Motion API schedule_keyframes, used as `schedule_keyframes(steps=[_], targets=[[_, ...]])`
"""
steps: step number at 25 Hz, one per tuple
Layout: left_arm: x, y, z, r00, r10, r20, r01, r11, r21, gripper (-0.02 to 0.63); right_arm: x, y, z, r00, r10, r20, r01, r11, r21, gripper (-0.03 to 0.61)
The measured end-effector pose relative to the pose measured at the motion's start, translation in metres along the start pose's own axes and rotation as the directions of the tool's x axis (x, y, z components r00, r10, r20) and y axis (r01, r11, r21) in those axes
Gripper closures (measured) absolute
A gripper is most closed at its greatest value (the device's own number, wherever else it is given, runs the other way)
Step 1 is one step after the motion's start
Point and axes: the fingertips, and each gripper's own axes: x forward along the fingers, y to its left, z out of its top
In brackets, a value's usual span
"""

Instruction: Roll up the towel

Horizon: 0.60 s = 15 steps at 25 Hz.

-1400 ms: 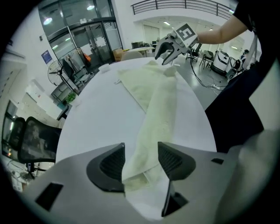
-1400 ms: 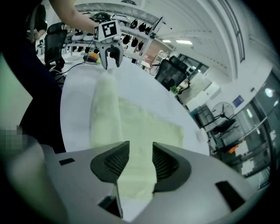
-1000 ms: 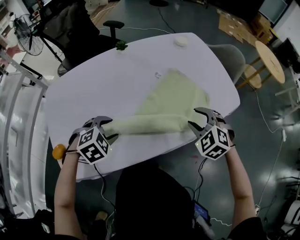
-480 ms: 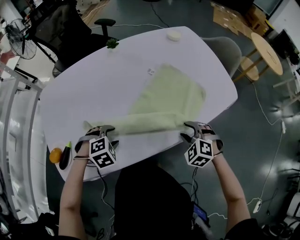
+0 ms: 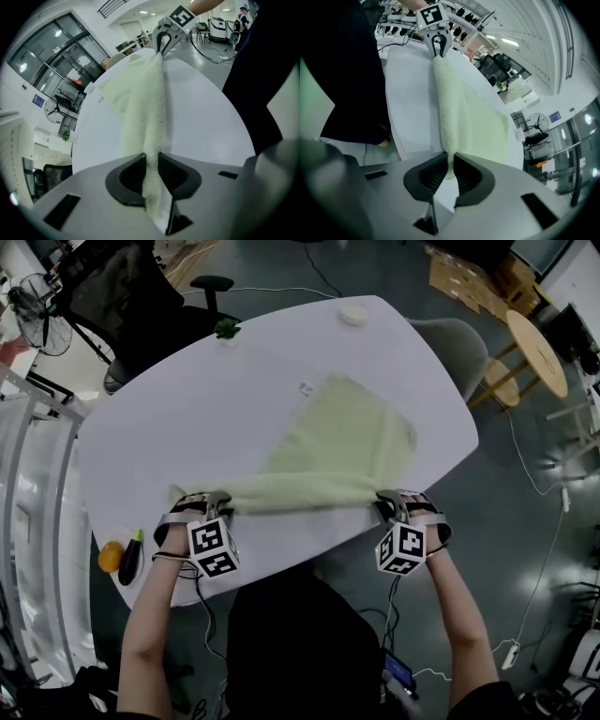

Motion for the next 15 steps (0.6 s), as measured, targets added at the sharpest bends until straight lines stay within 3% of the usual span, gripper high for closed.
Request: schedule_keyframes(steps=[9,15], targets=[[-0.022,0.012,-0.010,0.999,0.045,-0.017,-0.045,0.999,0.026,0.554,-0.026,-0.015,0.012,0.998,-0.035,0.043,0.037,0.999,-0.039,0.541],[-0.039,-0.018,-0.023,0.999,0.014,-0.051,-0.012,0.999,0.042,0.558,-0.043,0.017,0.019,0.997,-0.002,0.074,0.006,0.998,-0.056,0.541]])
